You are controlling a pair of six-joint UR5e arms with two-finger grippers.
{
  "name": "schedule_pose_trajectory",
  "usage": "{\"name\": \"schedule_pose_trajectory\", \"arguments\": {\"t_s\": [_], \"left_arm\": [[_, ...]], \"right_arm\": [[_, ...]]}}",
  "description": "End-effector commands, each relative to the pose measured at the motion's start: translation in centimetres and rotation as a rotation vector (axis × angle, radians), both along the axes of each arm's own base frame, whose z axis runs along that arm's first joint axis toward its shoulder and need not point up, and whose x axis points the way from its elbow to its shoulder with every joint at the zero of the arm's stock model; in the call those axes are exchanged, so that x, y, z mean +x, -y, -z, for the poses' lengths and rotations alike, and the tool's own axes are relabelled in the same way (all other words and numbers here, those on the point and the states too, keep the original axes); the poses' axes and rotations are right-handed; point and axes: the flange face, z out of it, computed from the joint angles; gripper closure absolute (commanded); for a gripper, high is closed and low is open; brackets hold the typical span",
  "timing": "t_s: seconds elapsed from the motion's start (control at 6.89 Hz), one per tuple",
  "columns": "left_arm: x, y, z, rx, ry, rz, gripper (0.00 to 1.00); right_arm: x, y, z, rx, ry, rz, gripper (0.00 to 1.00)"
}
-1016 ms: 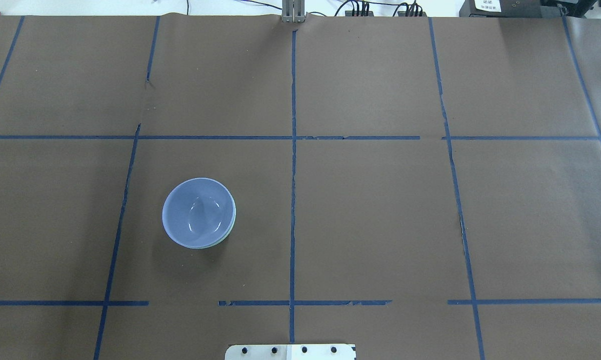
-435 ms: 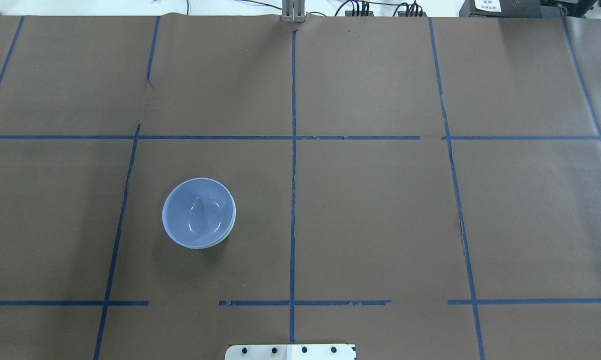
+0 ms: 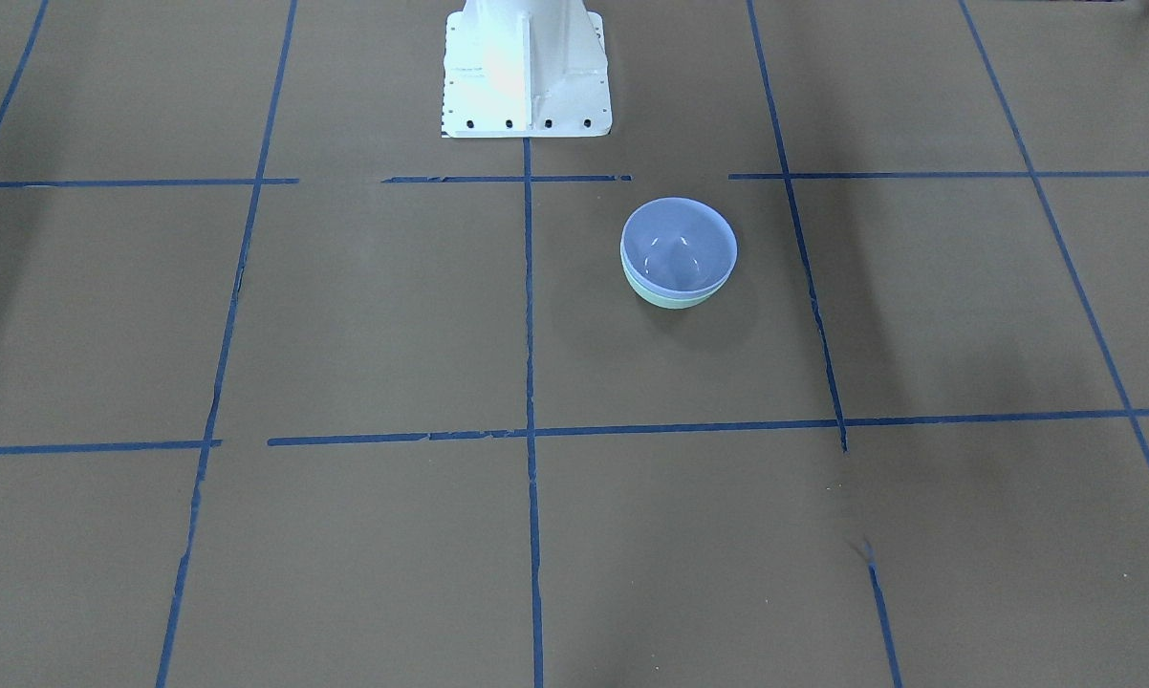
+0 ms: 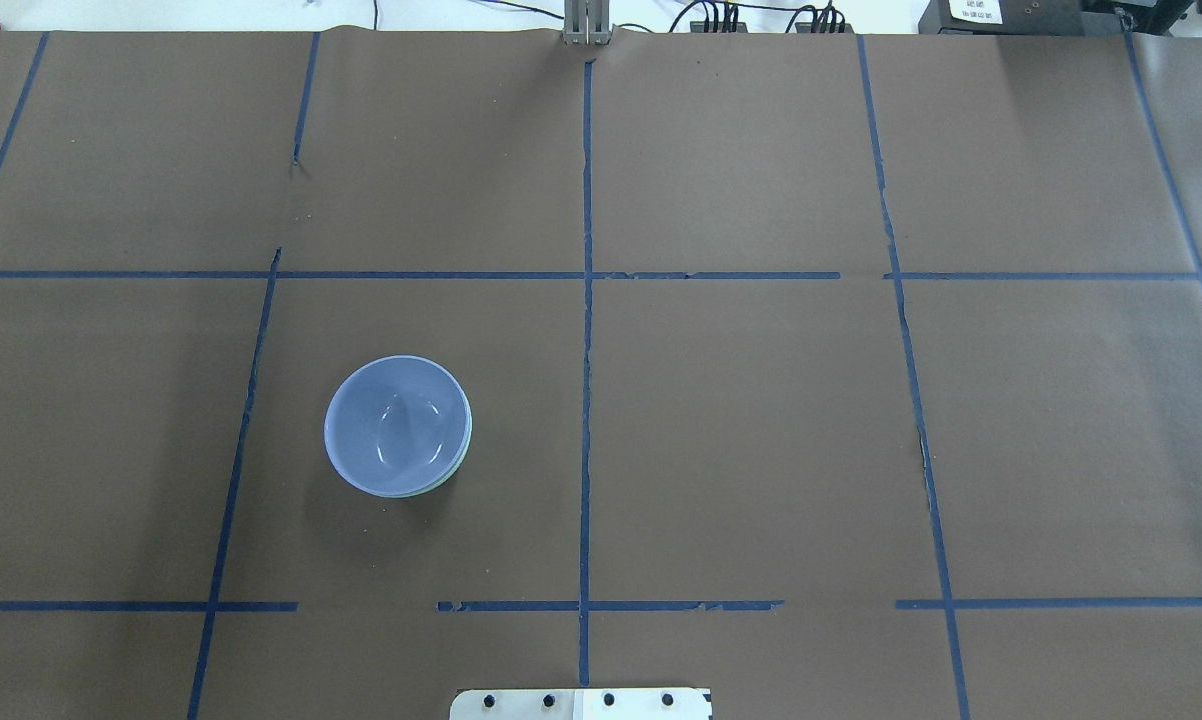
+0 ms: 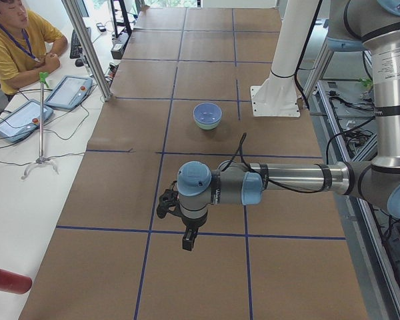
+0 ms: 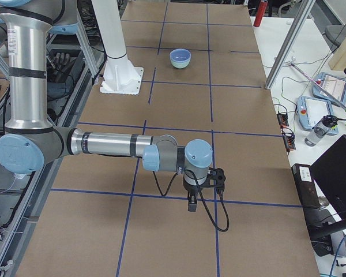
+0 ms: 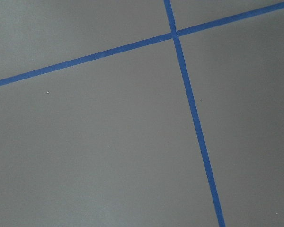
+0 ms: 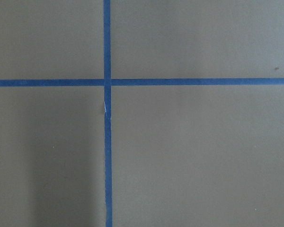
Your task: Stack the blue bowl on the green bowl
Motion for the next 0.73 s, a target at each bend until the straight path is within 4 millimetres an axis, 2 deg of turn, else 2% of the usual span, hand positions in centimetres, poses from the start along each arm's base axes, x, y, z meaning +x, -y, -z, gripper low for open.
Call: {"name": "schedule_pose_trajectory", "arguments": {"t_s": [0.0, 0.58], "left_arm": [[0.01, 0.10, 0.16, 0.002, -0.001, 0.002, 0.00], [0.00, 0.22, 0.53, 0.009, -0.001, 0.002, 0.00]], "right_arm": [[0.01, -0.01, -0.01, -0.001, -0.001, 0.000, 0.00], [0.01, 0.00, 0.00, 0.001, -0.001, 0.000, 0.00]]}}
